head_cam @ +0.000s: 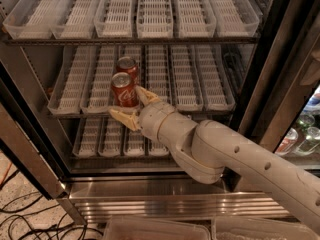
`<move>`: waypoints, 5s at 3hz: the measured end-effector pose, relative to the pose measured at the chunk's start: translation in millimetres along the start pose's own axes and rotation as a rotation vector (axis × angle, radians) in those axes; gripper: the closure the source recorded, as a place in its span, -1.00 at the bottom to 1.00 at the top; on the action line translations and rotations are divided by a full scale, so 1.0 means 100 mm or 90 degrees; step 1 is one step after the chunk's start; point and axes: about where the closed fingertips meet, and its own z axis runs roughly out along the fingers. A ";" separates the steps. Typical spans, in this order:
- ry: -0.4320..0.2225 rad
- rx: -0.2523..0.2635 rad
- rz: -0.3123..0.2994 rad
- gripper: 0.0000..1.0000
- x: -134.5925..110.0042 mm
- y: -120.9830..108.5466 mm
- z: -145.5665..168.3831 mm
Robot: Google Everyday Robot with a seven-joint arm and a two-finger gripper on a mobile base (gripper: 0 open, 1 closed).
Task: Pick coke can from middle shelf of fridge
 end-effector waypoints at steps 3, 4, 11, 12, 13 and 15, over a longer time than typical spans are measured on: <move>-0.011 0.012 0.039 -0.34 0.12 -0.23 0.32; -0.009 0.000 0.039 -0.40 0.14 -0.22 0.47; -0.024 -0.039 0.025 1.00 0.03 -0.02 0.51; -0.029 -0.047 0.016 1.00 -0.03 0.04 0.49; -0.029 -0.056 0.012 1.00 -0.07 0.08 0.45; 0.041 -0.165 0.000 1.00 -0.33 0.46 -0.09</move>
Offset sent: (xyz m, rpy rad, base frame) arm 0.0456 -0.0036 -0.0169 0.0761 0.0416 -0.0488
